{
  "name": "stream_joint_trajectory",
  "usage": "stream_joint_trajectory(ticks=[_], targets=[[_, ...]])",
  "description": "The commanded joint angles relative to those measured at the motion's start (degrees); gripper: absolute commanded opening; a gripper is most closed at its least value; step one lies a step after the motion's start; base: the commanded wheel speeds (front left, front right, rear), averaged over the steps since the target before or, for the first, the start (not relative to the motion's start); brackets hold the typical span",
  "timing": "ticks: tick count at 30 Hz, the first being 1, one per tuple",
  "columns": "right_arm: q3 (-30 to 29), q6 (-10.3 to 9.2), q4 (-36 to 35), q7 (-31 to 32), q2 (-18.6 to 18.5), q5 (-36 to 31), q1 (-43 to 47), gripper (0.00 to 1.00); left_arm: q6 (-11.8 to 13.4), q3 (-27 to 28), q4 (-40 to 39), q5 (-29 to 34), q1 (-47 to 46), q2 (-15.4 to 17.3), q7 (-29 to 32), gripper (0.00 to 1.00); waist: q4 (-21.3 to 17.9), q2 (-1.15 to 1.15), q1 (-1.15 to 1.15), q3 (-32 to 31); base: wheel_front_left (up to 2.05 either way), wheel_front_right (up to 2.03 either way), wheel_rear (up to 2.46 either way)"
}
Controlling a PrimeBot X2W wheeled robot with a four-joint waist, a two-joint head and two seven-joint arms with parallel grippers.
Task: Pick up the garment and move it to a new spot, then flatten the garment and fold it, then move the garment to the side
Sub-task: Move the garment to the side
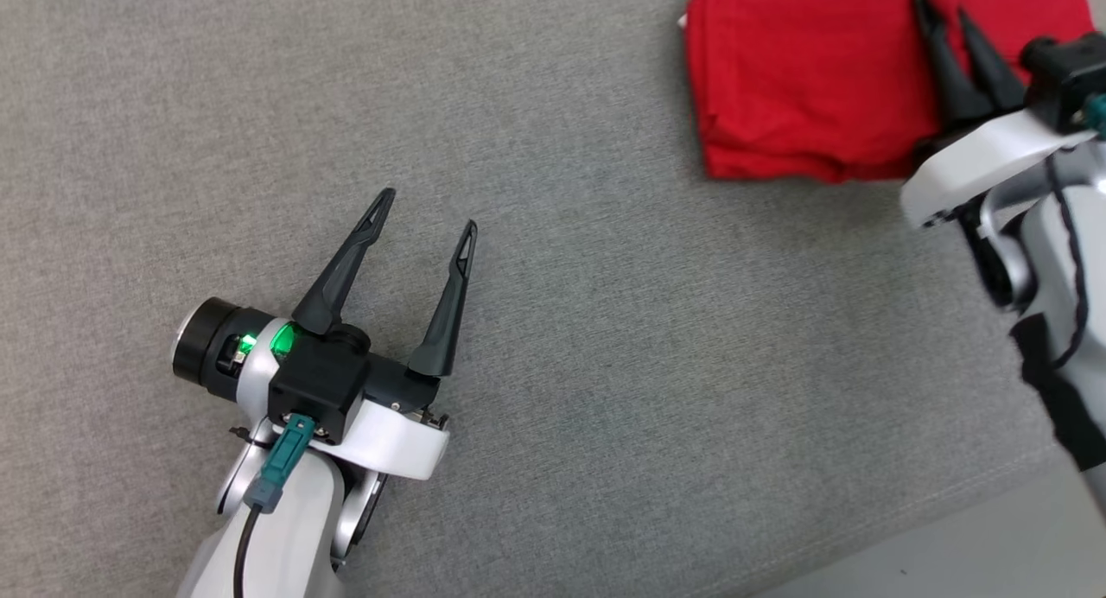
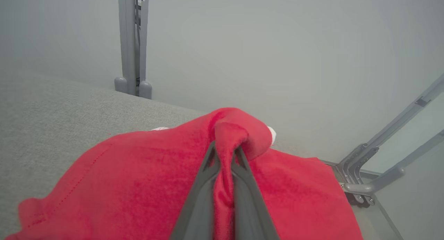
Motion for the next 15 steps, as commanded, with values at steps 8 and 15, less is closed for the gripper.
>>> stream_joint_trajectory(ticks=[8,15], targets=[[3.01,0.0,1.21,-0.29,-9.93,-1.28,-6.33,0.0,-0.32,-1.04,-0.6,0.95,-2.13,1.2,0.39,1.0,3.86,0.0,0.0,4.33,0.0,0.0,0.0],[2.82,0.0,2.4,-0.28,-15.12,0.18,-8.43,0.0,-0.33,-1.94,-1.11,1.58,-2.94,1.9,0.72,1.0,5.48,0.0,0.0,6.64,0.0,0.0,0.0]])
